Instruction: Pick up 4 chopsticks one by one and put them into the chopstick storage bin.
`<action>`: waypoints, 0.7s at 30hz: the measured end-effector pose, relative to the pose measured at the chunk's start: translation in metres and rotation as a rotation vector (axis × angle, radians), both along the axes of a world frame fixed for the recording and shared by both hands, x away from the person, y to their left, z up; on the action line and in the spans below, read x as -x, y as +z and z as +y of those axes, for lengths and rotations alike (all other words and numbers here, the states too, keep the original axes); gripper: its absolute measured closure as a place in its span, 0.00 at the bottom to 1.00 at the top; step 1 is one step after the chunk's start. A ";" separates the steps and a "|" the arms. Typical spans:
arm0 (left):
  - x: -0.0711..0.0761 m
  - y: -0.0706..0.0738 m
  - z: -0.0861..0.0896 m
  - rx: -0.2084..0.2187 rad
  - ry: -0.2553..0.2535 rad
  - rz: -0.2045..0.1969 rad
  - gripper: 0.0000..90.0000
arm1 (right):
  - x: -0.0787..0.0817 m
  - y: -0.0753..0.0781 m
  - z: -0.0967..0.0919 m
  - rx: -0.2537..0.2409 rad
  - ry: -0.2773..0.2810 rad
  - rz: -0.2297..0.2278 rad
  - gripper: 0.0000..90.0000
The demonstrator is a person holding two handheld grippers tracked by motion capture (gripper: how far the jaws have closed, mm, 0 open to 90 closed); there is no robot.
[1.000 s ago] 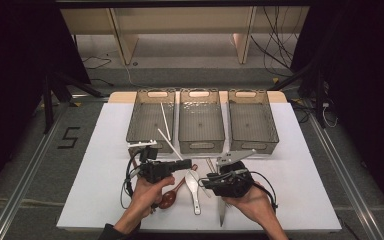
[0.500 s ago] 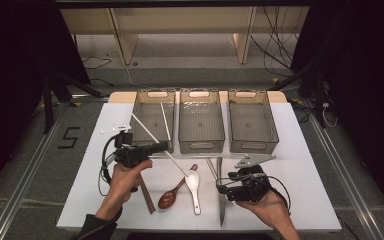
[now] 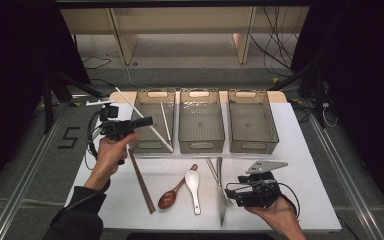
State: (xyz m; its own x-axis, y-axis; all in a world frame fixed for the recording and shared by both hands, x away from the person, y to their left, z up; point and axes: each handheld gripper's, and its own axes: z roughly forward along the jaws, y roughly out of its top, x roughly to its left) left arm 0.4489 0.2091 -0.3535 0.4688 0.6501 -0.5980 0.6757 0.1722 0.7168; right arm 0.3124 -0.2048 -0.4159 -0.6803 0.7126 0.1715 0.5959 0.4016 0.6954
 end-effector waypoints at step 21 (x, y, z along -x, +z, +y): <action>-0.063 -0.006 0.005 -0.139 0.110 0.082 0.93 | 0.004 0.000 -0.004 0.000 -0.008 -0.031 0.33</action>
